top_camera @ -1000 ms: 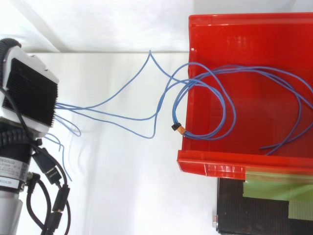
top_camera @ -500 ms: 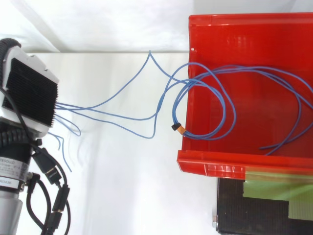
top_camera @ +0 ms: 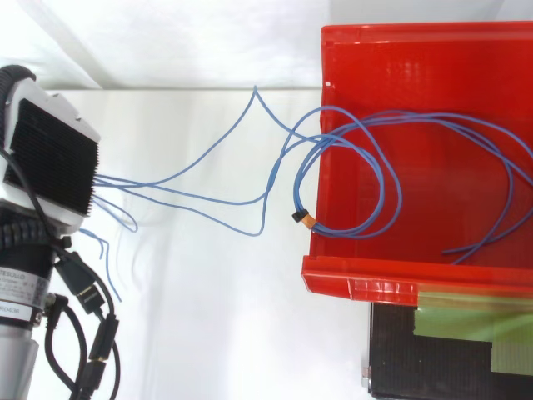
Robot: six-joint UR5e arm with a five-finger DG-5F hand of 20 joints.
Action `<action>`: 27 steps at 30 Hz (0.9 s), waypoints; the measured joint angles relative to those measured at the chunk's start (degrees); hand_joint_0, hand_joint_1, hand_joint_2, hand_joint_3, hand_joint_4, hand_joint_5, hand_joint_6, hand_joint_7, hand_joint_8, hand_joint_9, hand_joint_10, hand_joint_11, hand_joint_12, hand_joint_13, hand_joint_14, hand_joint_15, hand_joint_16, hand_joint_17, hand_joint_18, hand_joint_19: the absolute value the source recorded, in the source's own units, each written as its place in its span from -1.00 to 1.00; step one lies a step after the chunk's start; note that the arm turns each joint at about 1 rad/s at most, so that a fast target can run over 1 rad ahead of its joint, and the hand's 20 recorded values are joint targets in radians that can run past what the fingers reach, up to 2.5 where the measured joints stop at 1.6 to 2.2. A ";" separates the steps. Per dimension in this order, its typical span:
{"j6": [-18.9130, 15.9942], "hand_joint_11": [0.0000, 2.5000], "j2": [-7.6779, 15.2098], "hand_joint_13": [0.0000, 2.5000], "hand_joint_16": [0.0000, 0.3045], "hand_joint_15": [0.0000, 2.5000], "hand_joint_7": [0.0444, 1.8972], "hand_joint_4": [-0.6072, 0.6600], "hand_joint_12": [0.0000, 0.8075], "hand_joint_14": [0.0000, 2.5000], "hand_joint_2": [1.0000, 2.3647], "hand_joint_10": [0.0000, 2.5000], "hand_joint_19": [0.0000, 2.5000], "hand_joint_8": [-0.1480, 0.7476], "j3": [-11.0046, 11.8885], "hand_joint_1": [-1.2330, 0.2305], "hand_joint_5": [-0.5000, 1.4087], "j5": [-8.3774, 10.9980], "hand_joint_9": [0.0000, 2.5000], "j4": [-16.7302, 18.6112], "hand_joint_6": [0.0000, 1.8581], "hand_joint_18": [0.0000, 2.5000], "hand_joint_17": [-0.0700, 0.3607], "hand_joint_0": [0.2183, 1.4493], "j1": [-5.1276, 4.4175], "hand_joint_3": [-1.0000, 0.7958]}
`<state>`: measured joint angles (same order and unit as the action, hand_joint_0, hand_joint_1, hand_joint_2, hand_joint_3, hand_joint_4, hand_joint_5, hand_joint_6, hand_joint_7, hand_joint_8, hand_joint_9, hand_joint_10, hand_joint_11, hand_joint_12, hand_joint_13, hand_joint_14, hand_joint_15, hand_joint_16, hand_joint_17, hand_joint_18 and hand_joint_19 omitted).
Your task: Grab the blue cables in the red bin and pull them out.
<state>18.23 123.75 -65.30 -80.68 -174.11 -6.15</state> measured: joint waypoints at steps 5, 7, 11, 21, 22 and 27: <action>0.00 0.07 0.00 -0.05 -0.76 -0.44 -0.55 0.08 -0.33 1.00 -0.99 -0.98 0.63 -0.22 -0.02 -0.73 0.40 0.00 0.21 0.00 0.07 0.03 -0.30 0.25 0.00 -0.90; 0.00 0.07 0.00 -0.05 -0.76 -0.44 -0.55 0.10 -0.32 1.00 -0.99 -0.98 0.63 -0.22 -0.01 -0.73 0.40 0.00 0.21 0.00 0.07 0.03 -0.30 0.25 -0.01 -0.90; 0.00 0.06 0.00 -0.05 -0.76 -0.44 -0.54 0.10 -0.33 1.00 -0.99 -0.98 0.63 -0.21 -0.01 -0.73 0.40 0.00 0.22 0.00 0.06 0.03 -0.30 0.25 -0.01 -0.90; 0.00 0.06 0.02 -0.05 -0.76 -0.43 -0.54 0.09 -0.33 1.00 -0.99 -0.98 0.63 -0.22 0.00 -0.73 0.41 0.00 0.22 0.00 0.06 0.04 -0.30 0.24 0.00 -0.89; 0.00 0.07 0.03 -0.05 -0.77 -0.43 -0.54 0.09 -0.33 1.00 -0.99 -0.98 0.64 -0.21 0.00 -0.73 0.41 0.00 0.22 0.00 0.06 0.04 -0.31 0.24 0.00 -0.90; 0.00 0.06 0.03 -0.05 -0.76 -0.44 -0.54 0.09 -0.31 1.00 -0.99 -0.98 0.64 -0.22 -0.01 -0.73 0.41 0.00 0.23 0.00 0.06 0.04 -0.30 0.24 0.00 -0.90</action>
<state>18.24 123.78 -65.31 -80.68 -174.11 -6.15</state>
